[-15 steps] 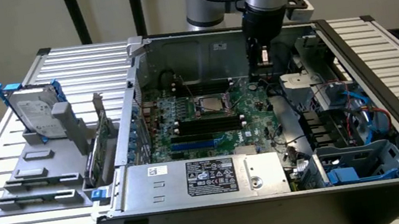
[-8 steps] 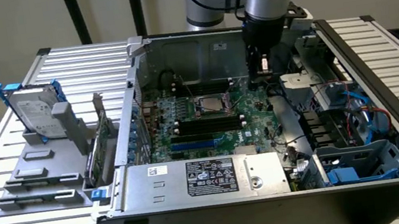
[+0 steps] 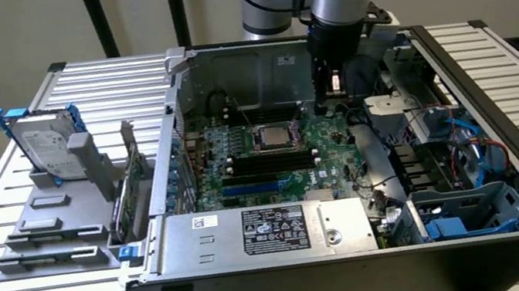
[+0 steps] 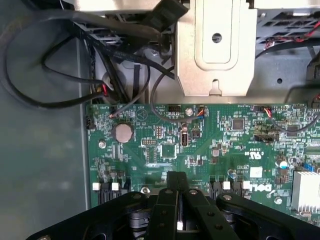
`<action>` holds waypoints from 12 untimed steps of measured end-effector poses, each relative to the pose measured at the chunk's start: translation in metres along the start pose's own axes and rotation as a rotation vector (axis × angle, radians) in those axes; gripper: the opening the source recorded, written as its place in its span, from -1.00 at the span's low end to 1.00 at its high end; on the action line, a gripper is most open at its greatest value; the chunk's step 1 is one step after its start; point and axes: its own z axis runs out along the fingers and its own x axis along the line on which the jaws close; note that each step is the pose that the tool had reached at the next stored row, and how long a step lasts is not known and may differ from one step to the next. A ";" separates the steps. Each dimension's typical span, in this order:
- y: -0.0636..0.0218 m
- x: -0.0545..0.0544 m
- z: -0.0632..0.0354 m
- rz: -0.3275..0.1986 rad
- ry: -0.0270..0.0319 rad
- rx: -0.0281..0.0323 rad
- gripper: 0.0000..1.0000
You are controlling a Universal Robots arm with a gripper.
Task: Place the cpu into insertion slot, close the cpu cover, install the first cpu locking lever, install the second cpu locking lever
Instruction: 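Close the cpu cover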
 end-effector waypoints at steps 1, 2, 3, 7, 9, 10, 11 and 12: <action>-0.0018 0.000 -0.0005 0.000 0.0020 0.0047 -0.79; -0.0037 0.000 -0.0010 0.000 0.0039 0.0091 -0.79; -0.0059 0.000 -0.0015 0.000 0.0054 0.0136 -0.79; -0.0180 -0.001 -0.0033 0.000 0.0101 0.0308 -0.79; -0.0239 -0.001 -0.0039 0.000 0.0110 0.0406 -0.79; -0.0259 -0.001 -0.0038 0.000 0.0111 0.0464 -0.79; -0.0279 -0.001 -0.0037 0.001 0.0107 0.0532 -0.79; -0.0300 -0.001 -0.0037 0.001 0.0104 0.0599 -0.79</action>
